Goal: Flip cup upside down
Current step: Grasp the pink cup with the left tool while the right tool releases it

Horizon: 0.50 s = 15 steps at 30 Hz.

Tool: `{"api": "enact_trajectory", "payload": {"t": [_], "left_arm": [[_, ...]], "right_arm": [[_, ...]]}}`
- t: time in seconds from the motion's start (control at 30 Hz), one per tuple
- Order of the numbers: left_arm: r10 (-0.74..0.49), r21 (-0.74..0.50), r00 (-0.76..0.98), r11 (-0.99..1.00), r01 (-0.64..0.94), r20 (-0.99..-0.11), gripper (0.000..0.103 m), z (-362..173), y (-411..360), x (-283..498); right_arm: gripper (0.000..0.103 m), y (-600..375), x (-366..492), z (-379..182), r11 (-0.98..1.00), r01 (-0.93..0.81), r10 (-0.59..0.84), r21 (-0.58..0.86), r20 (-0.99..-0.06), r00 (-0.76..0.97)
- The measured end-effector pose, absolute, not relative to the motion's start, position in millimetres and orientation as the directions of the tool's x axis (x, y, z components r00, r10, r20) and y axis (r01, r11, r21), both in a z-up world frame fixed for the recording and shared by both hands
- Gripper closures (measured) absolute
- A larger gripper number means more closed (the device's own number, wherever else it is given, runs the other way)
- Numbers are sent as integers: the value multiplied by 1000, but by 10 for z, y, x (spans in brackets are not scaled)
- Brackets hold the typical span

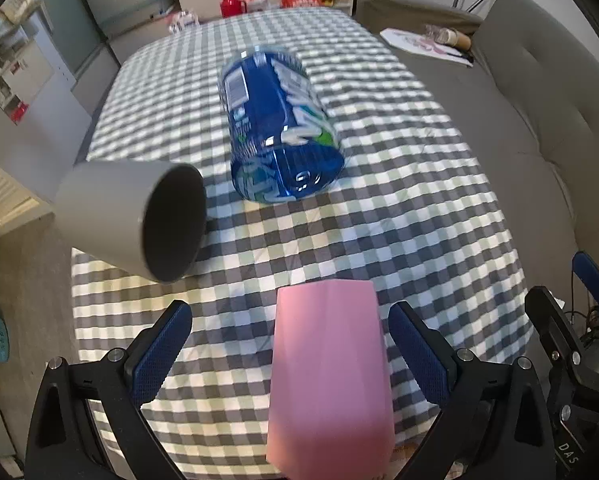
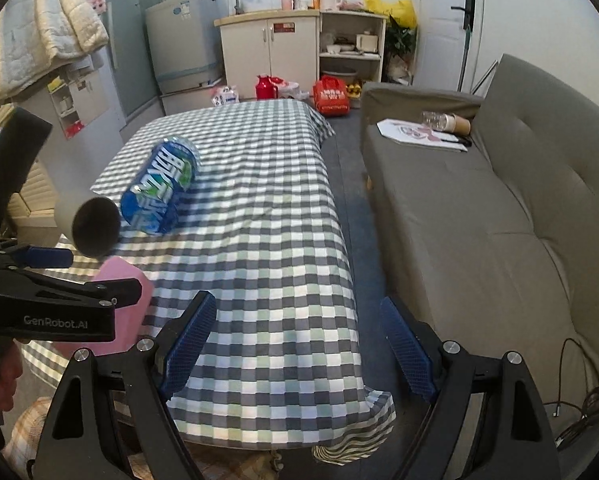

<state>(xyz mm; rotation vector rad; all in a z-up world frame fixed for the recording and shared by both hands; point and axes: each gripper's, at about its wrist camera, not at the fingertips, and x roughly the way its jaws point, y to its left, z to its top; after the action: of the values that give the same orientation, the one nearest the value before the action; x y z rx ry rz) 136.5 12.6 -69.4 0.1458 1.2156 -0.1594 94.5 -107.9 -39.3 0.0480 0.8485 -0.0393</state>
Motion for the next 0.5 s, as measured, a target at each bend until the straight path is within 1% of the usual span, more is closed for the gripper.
{"api": "enact_trajectory", "payload": {"t": [0.1, 0.13, 0.2, 0.23, 0.3, 0.5], "left_arm": [[-59, 3, 300, 979, 203, -952, 3, -792, 125, 1420], [-72, -13, 287, 979, 204, -955, 5, -812, 130, 1423], [-103, -45, 267, 976, 213, -958, 27, -837, 123, 1411], [-124, -68, 259, 974, 217, -958, 32, -842, 123, 1401], [-153, -95, 257, 970, 223, -954, 46, -805, 113, 1373], [-171, -97, 351, 971, 219, -921, 46, -580, 232, 1282]], "right_arm": [[19, -1090, 981, -460, 998, 58, -15, 30, -759, 651], [19, -1089, 990, -471, 998, 59, -14, 32, -760, 650], [19, -1080, 1011, -489, 998, 61, -12, 36, -763, 646], [19, -1068, 1017, -488, 997, 60, -10, 37, -764, 645], [19, -1050, 1012, -476, 998, 56, -7, 39, -763, 647], [19, -974, 949, -347, 998, 48, -4, 38, -741, 672]]}}
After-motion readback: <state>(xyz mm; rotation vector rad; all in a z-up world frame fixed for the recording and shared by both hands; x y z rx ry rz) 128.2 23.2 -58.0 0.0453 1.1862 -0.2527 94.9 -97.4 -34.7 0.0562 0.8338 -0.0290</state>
